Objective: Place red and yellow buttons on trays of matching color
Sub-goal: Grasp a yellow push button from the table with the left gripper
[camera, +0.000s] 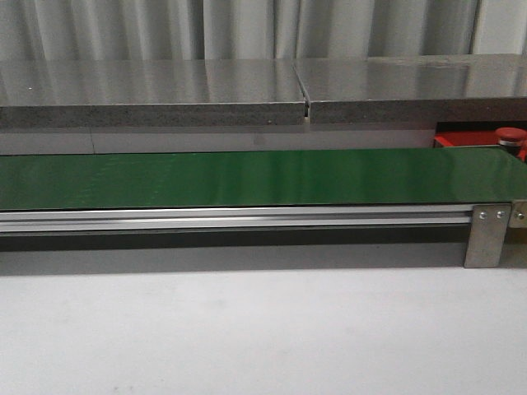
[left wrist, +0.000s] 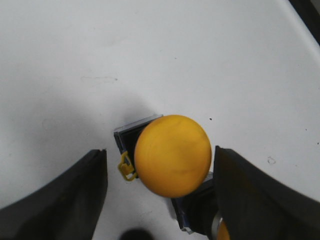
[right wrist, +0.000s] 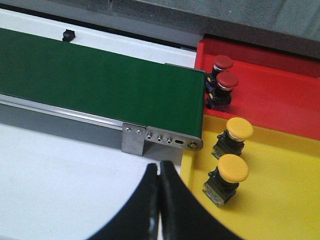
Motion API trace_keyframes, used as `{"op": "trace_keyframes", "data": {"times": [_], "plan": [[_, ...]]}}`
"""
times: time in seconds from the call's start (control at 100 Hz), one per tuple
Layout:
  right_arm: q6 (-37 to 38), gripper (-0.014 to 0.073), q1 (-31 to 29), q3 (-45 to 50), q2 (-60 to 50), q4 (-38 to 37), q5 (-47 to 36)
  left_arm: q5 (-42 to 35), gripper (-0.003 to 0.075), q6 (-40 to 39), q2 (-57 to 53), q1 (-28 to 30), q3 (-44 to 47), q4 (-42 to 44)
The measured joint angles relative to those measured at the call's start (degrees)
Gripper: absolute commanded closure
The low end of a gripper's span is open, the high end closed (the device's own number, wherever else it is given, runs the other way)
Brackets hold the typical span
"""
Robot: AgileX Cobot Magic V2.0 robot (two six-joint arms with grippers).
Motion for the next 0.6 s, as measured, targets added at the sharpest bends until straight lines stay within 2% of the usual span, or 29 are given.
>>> {"op": "trace_keyframes", "data": {"times": [0.13, 0.42, 0.6], "plan": [[0.0, 0.0662, 0.0, 0.0, 0.0, 0.0, 0.0, -0.4, 0.0280, -0.1, 0.1, 0.0, 0.0, -0.2], [0.0, 0.0662, 0.0, 0.0, 0.0, 0.0, 0.0, -1.5, 0.0470, -0.1, 0.1, 0.0, -0.1, -0.7], [0.0, 0.0662, 0.0, 0.0, 0.0, 0.0, 0.0, -1.6, 0.0480, -0.1, 0.1, 0.0, -0.1, -0.9]]}}
